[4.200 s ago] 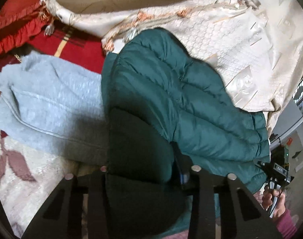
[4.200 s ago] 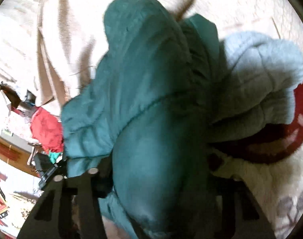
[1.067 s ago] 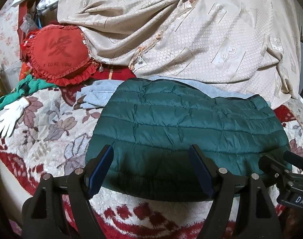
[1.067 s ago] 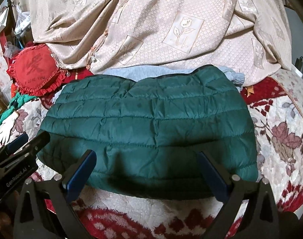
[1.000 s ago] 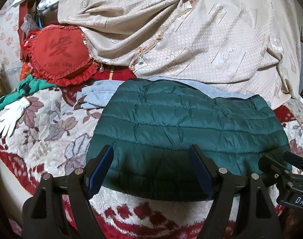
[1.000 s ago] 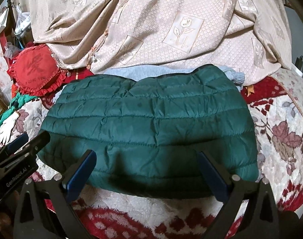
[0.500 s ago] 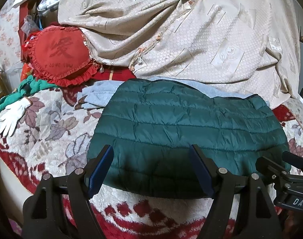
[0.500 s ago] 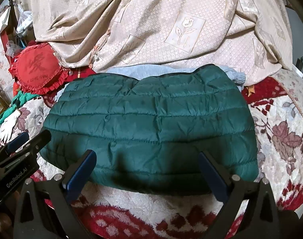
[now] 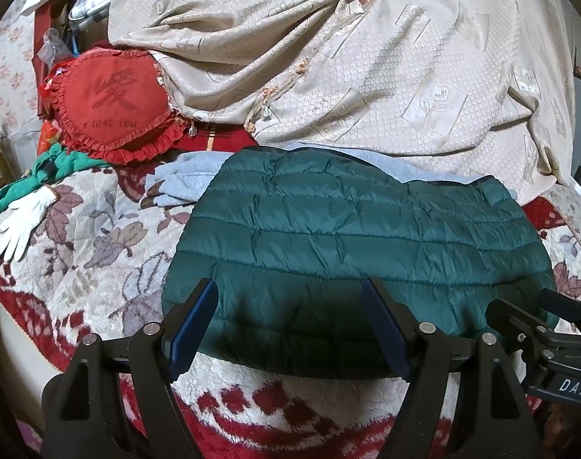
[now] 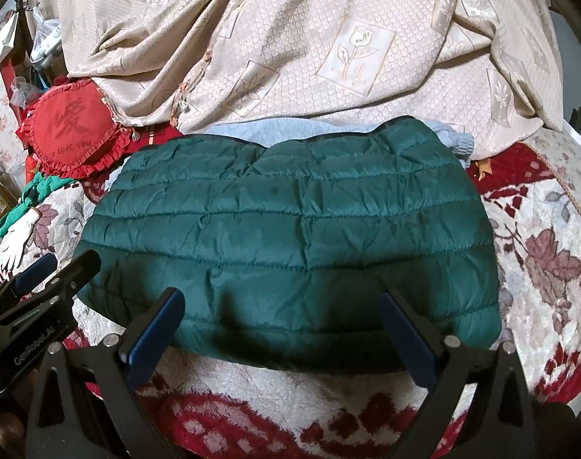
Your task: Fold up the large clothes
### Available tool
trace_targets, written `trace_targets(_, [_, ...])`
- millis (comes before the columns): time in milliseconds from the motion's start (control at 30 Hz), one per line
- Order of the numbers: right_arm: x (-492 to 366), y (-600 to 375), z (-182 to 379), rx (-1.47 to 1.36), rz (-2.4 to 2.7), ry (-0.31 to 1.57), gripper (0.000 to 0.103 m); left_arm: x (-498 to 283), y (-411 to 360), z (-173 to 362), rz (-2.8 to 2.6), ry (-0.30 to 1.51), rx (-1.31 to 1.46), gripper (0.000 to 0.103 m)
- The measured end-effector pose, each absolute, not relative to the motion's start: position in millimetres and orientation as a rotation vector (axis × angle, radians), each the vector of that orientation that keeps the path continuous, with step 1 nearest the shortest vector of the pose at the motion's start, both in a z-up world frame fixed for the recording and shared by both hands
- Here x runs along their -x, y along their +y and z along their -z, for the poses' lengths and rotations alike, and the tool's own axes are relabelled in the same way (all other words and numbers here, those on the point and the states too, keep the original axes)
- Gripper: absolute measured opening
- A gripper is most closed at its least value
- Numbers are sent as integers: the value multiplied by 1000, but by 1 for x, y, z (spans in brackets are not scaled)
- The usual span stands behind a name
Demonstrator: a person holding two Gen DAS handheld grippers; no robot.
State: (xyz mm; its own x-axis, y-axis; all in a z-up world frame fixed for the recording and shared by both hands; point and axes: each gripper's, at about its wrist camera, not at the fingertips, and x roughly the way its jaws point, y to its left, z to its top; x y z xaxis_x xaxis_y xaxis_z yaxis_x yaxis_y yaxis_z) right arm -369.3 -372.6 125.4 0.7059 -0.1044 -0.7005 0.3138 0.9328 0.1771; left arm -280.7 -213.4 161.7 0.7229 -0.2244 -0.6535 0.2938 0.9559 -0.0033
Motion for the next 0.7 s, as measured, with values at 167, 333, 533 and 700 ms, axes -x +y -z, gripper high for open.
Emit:
trace_targets(167, [369, -373, -124, -297, 235, 757, 103, 281, -214, -160, 290, 709, -106, 61])
trace_targets(333, [369, -374, -123, -299, 231, 760, 103, 281, -215, -158, 292, 711, -106, 61])
trace_targets(533, [368, -375, -121, -309, 230, 767, 103, 282, -216, -158, 296, 718, -107, 61])
trace_targets(700, [367, -375, -120, -309, 231, 768, 103, 282, -217, -157, 296, 721, -109, 61])
